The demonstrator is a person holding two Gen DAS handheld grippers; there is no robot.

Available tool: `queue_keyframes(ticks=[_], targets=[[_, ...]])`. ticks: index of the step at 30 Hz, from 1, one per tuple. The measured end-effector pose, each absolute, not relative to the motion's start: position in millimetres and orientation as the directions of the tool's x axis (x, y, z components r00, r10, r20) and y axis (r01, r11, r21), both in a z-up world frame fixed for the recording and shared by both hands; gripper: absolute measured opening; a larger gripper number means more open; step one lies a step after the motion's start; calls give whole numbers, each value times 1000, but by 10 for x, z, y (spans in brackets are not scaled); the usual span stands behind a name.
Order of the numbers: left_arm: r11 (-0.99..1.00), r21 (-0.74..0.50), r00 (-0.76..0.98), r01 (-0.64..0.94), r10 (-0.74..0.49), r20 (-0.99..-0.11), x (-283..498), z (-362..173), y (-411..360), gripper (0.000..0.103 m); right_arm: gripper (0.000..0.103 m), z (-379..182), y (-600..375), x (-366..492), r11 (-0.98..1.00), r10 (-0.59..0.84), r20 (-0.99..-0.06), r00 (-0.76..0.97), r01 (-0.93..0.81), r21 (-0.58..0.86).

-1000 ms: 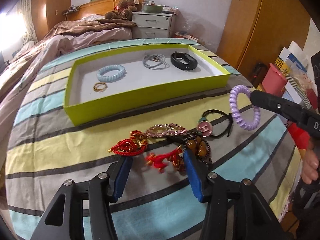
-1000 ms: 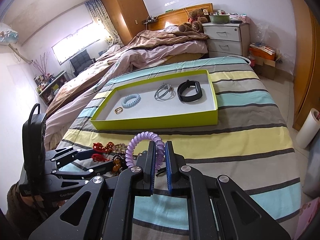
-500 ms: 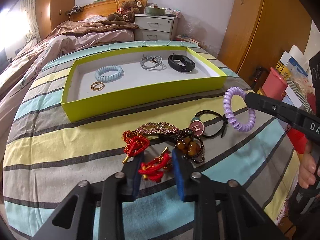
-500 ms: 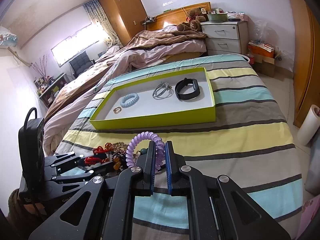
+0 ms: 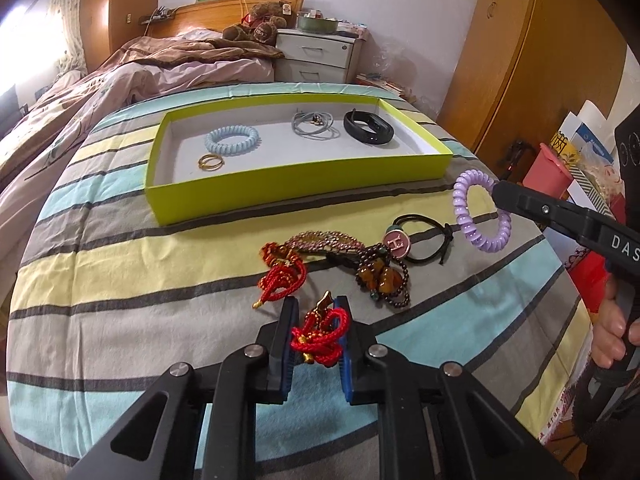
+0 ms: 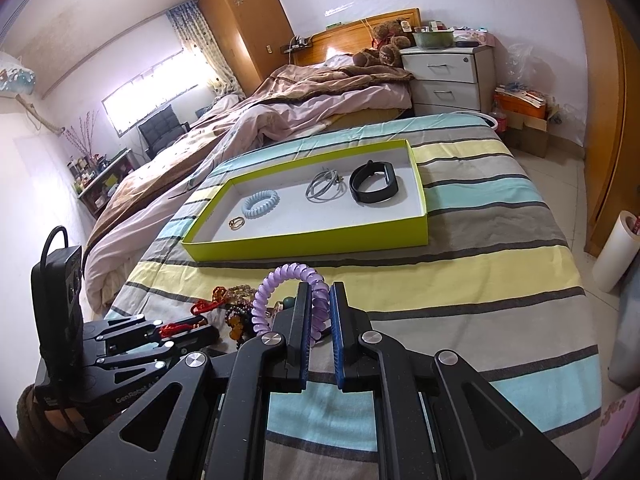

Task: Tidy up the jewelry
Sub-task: 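Grasp the red tassel knot with the left gripper and lift it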

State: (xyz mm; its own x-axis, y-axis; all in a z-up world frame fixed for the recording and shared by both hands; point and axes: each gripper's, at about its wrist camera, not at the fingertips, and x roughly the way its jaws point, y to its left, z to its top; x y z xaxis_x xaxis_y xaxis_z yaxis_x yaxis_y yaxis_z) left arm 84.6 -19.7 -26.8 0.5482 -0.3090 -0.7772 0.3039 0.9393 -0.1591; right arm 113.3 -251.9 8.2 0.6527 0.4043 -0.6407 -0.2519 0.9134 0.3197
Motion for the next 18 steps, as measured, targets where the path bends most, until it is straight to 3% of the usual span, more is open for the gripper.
queue_keyframes(ticks=[10, 13, 18], targets=[[938, -156, 581, 308, -315, -750, 701, -87, -92, 18, 9, 151, -2482, 1083, 914, 404, -632, 662, -259, 312], [919, -230, 565, 319, -380, -732, 669, -7, -18, 18, 9, 182, -2476, 1079, 915, 402, -627, 668, -260, 310], [932, -188, 608, 310, -346, -715, 664, 149, 38, 18, 9, 239, -2467, 1102, 916, 398, -619, 677, -261, 304]])
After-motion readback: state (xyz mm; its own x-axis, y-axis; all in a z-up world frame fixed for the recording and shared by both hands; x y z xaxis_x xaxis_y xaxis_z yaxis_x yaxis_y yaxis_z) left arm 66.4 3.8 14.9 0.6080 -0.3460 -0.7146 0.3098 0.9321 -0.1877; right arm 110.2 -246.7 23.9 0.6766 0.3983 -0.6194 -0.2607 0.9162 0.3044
